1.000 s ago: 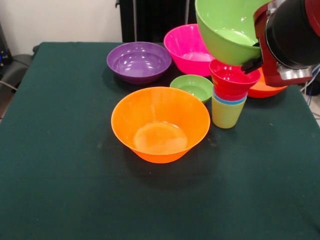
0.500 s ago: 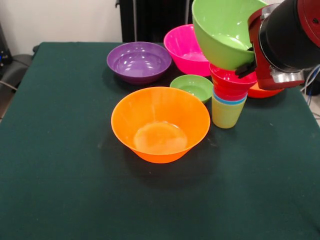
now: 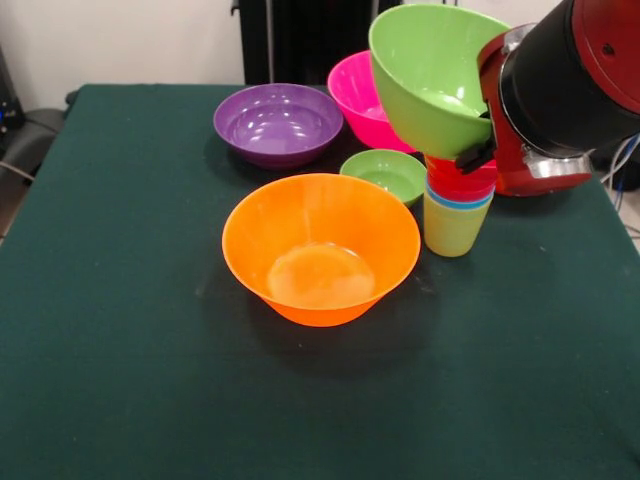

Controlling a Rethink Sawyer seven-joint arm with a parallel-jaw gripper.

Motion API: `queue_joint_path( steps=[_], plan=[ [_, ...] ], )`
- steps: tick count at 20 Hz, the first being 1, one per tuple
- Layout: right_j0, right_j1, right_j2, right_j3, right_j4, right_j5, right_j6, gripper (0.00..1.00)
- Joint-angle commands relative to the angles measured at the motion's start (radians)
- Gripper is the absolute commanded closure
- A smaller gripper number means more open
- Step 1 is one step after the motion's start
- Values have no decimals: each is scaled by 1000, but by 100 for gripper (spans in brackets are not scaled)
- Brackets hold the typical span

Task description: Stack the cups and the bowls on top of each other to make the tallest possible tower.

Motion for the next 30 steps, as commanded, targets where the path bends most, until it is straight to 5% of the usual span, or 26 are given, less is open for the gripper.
queue_joint_path(
  steps=[1,16,30],
  plan=[
    [20,-30,122,67,-62,-67,-15,100],
    [39,-39,175,84,-39,-73,43,100],
    [119,-92,301,241,-101,-160,18,100]
  ],
)
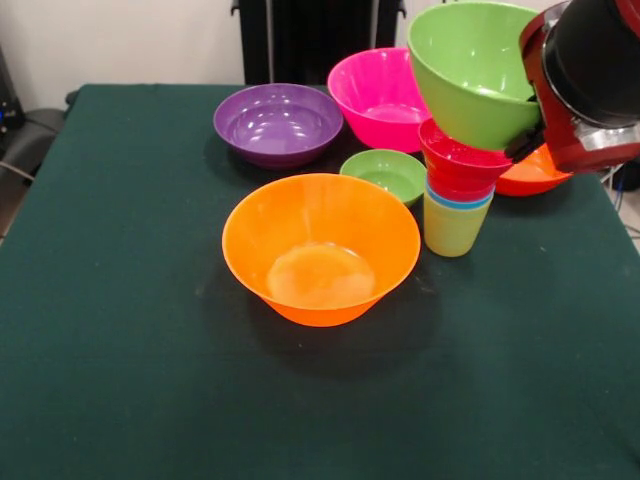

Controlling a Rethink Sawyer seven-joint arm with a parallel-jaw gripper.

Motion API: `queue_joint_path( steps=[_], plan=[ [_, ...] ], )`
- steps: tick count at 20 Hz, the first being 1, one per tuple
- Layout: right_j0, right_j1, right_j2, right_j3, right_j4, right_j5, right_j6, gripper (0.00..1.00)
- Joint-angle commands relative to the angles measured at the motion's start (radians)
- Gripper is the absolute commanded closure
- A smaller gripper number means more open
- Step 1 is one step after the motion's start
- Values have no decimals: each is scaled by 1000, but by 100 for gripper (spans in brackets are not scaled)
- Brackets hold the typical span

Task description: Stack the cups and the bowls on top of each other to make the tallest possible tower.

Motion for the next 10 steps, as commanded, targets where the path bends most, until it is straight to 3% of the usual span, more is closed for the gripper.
queue_joint_path(
  steps=[1,10],
  plan=[
    [43,-41,156,140,-76,-115,18,100],
    [90,-82,229,260,-125,-201,-27,100]
  ],
)
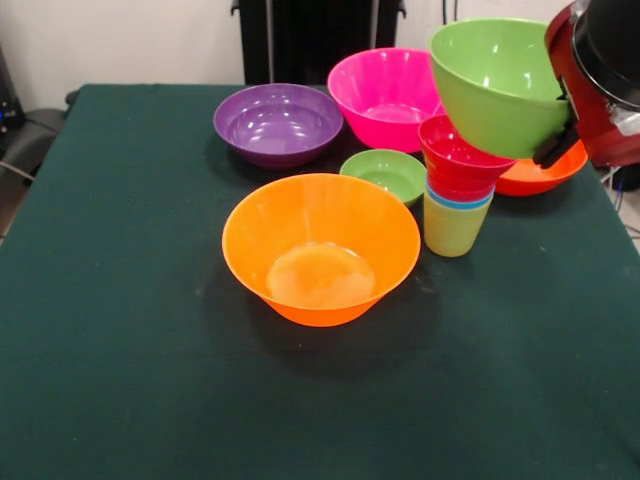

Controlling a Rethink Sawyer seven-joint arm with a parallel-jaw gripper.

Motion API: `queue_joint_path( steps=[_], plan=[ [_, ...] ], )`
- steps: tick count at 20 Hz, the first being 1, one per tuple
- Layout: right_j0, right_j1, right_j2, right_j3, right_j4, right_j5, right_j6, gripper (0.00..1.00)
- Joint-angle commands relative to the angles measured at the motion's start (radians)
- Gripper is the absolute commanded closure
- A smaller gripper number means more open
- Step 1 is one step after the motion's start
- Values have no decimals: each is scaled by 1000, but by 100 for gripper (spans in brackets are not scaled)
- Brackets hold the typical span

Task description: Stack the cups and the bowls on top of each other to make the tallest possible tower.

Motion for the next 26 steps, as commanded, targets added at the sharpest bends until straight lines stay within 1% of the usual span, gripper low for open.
queue_joint_path(
  steps=[1,15,21,26],
  plan=[
    [38,-43,165,184,-118,-107,-33,100],
    [60,-85,245,276,-207,-200,-63,100],
    [61,-98,282,294,-237,-220,-66,100],
    [72,-106,311,285,-243,-201,-53,100]
  ],
)
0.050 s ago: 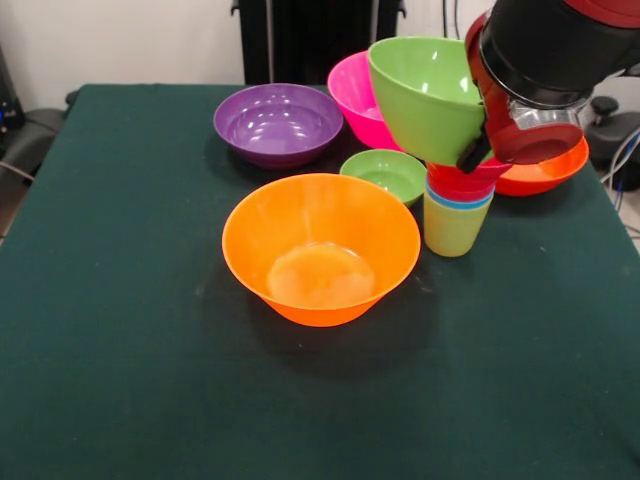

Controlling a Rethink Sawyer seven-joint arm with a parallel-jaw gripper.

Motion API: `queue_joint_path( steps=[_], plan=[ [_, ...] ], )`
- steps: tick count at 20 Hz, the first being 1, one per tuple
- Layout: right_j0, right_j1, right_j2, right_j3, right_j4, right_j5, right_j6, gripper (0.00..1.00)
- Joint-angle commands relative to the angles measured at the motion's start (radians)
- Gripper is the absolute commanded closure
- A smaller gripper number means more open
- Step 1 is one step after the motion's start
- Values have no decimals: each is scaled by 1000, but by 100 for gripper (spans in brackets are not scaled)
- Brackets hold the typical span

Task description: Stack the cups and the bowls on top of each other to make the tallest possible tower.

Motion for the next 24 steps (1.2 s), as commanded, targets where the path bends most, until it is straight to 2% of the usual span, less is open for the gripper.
queue_joint_path(
  steps=[1,6,13,24],
  plan=[
    [27,-24,166,69,-73,-23,-50,100],
    [25,-33,191,67,-71,-14,-48,100],
    [3,-59,257,103,-71,-24,-97,100],
    [9,-93,307,158,-114,-29,-120,100]
  ],
)
